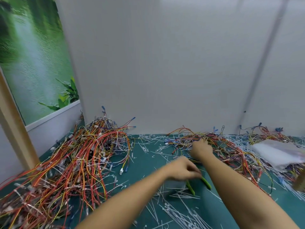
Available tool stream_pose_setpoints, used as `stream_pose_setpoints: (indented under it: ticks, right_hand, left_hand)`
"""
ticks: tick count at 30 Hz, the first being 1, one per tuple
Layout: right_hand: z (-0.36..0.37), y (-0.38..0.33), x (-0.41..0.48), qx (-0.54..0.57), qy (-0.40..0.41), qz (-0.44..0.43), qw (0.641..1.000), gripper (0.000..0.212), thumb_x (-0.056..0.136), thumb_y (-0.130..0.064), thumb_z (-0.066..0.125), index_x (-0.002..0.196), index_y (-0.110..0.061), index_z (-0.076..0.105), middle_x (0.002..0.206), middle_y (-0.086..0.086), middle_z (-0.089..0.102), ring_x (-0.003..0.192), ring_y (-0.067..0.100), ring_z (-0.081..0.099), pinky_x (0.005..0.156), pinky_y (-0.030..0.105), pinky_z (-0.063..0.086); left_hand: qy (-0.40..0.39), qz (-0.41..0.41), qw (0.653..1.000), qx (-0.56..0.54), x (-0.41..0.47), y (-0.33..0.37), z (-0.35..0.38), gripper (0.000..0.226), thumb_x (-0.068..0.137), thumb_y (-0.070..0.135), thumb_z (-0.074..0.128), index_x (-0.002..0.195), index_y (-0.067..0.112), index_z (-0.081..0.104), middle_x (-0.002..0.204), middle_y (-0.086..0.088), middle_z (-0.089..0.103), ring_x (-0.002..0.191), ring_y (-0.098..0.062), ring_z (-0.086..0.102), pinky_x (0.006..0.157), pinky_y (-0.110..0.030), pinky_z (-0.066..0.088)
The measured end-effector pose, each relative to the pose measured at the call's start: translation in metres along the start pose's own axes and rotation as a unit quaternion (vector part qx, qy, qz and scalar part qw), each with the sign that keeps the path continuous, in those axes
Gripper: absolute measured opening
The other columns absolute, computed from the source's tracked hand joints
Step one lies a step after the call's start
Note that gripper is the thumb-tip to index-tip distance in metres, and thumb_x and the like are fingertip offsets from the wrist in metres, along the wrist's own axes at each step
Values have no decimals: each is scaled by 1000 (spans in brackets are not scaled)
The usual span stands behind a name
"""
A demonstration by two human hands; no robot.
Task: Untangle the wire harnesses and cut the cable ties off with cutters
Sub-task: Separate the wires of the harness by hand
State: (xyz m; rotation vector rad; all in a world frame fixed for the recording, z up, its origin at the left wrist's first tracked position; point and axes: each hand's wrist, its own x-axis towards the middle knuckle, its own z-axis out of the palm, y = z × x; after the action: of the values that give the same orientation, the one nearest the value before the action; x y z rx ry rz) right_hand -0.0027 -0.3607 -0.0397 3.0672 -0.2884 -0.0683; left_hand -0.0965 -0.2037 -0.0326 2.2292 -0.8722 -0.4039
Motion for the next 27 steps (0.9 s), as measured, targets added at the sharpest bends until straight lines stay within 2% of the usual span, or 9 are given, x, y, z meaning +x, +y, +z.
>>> stream_pose_setpoints:
  ticks: [3,5,8,10,13,17,22,26,27]
  right_hand:
    - [14,22,-1,51,-9,27,998,45,100,-28,47,141,-8,47,144,20,43,131,39,45,104,51,47]
    - [12,24,-1,82,20,21,996,43,103,-32,46,138,-8,48,140,18,45,123,39,54,98,50,50]
    - [-7,9,-4,91,98,-3,991,37,104,-40,45,123,-11,58,127,14,59,107,35,65,81,43,52]
    - [-23,-7,-5,103,135,-30,985,29,103,-37,46,97,-13,62,108,13,70,90,34,68,70,38,48]
    - [-46,-41,-10,148,138,-92,975,31,100,-30,47,80,-9,58,87,14,69,75,31,64,70,36,53]
    - [-67,-92,-26,249,66,-238,936,39,100,-40,61,123,-8,65,112,11,74,81,20,70,82,37,60]
    - [-88,-144,-49,407,34,-316,857,71,91,-48,72,146,-19,39,121,4,65,54,13,72,50,23,55]
    - [-107,-164,-62,473,37,-346,809,8,100,-18,60,107,-21,62,94,7,74,64,17,76,61,37,64]
    - [-112,-165,-61,472,52,-343,810,18,98,-8,56,93,-23,64,83,4,73,61,12,75,59,36,62]
  left_hand:
    - [181,-86,979,51,-19,-31,-76,25,96,26,66,115,13,75,117,-4,74,107,-17,67,101,-37,51]
    - [275,-190,924,187,-33,-53,-128,35,94,25,67,127,15,67,132,-11,62,124,-25,54,112,-43,41]
    - [260,-365,804,391,-63,-84,-195,49,88,34,68,132,16,58,143,-18,45,134,-37,35,112,-51,31]
    - [235,-442,773,389,-80,-93,-216,52,82,30,73,130,17,57,142,-16,49,133,-37,38,111,-51,29]
    - [227,-447,791,351,-92,-96,-220,43,84,19,75,123,13,60,125,-11,64,117,-33,60,103,-47,45]
    - [289,-345,852,269,-98,-68,-219,22,93,29,70,107,12,75,97,-8,74,84,-21,68,90,-44,57]
    - [363,-189,865,290,-101,-4,-208,18,96,28,67,101,16,79,98,-4,77,77,-17,68,82,-40,59]
    - [375,-95,879,279,-98,29,-198,23,92,19,68,114,14,74,106,-6,73,90,-19,68,88,-39,58]
    - [379,-74,886,258,-97,33,-195,30,91,18,69,120,16,71,108,-6,72,94,-18,67,90,-34,55]
